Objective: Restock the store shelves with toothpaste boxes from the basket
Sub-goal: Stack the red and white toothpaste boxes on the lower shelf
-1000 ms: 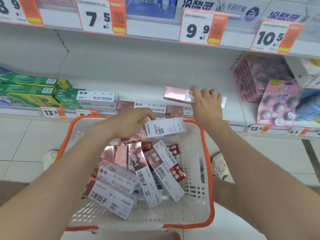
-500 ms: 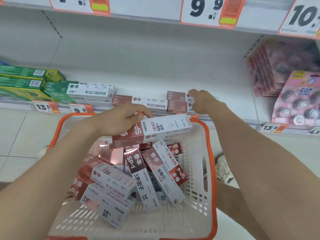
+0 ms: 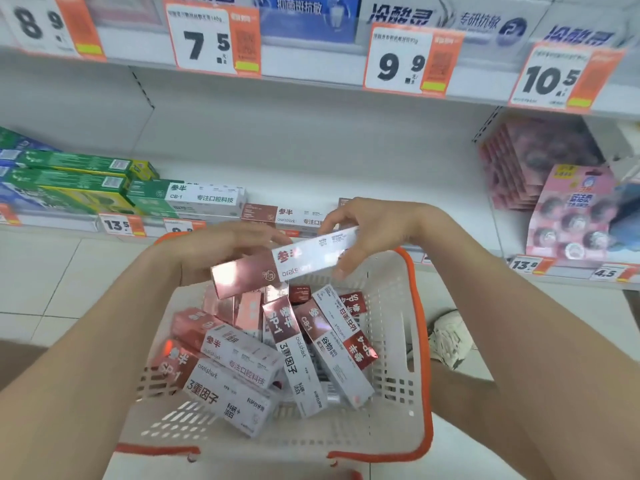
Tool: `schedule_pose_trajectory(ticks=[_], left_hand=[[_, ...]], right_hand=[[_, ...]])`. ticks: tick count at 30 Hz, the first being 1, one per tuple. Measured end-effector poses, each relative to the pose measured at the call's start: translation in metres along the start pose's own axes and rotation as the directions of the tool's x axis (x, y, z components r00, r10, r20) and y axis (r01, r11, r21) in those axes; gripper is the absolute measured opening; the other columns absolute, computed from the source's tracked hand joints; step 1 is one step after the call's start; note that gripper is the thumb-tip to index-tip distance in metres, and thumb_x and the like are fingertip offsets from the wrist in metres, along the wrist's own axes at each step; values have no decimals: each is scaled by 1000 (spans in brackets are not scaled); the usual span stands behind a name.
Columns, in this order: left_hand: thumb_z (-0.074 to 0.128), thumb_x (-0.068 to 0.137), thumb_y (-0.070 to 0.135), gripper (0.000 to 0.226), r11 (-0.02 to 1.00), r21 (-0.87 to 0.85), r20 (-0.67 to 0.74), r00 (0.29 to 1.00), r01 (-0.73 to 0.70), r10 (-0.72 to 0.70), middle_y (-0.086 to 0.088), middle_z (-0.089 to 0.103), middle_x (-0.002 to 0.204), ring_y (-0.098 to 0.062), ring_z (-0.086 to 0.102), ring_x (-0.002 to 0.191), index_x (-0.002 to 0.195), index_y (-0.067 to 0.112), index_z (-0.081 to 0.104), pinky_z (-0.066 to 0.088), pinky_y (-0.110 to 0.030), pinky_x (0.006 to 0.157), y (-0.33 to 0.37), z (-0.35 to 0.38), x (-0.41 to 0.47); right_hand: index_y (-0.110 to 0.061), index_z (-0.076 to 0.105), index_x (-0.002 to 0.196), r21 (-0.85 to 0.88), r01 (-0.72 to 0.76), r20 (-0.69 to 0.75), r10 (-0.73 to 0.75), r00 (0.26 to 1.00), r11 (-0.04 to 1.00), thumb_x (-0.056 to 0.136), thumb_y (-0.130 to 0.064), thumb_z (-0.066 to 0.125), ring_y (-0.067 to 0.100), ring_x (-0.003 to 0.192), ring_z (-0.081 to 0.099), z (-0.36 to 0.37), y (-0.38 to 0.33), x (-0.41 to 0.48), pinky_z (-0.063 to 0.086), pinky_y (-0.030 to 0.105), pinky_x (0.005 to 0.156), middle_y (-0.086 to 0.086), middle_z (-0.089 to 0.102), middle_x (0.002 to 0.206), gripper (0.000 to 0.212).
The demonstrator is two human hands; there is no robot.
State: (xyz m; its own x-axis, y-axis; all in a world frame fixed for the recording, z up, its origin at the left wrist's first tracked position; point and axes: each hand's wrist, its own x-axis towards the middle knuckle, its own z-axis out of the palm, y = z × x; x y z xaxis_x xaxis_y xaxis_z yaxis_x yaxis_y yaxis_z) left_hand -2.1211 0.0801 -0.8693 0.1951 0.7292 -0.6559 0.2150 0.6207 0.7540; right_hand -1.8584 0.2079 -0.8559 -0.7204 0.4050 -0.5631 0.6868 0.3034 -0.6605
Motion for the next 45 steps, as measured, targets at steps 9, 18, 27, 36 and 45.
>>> schedule_pose_trajectory(ticks=[9,18,27,36,45], left_hand=[[87,84,21,49,908,316,-226,907,-277,355,14,70,117,-8,67,97,123,40,64,54,-18,85,-2,0,-41],[82,90,19,40,903,135,-337,838,-407,428,-11,69,118,-16,68,90,124,29,63,60,-46,93,-10,-11,-5],[60,105,36,63,820,564,-588,651,-96,481,-8,33,165,-28,29,153,158,14,35,27,-48,123,-40,-26,51],[12,85,86,100,464,840,-468,808,281,359,3,-11,175,-23,-9,162,167,30,1,-3,-67,125,-76,-55,84],[36,89,74,85,567,753,-596,712,334,372,1,15,172,-28,11,159,159,29,20,25,-68,116,-71,-51,104]], right_hand=[[-22,69,133,507,-62,56,38,998,860,87,-35,84,33,103,75,10,12,-22,59,43,89,6,74,127,51],[-43,66,119,-72,25,-223,-41,974,997,82,-50,85,8,78,76,9,-33,25,61,36,81,-6,79,91,43],[-33,47,148,-340,-150,-705,-146,694,928,97,-45,67,33,118,55,-4,-24,109,40,44,102,10,58,126,56],[-29,62,131,-679,-429,-603,-118,789,596,86,-16,76,36,116,53,15,-11,205,37,48,101,13,56,122,49],[-29,53,140,-653,-375,-587,-127,800,658,89,-21,77,34,110,53,26,20,244,40,45,95,11,56,120,58]])
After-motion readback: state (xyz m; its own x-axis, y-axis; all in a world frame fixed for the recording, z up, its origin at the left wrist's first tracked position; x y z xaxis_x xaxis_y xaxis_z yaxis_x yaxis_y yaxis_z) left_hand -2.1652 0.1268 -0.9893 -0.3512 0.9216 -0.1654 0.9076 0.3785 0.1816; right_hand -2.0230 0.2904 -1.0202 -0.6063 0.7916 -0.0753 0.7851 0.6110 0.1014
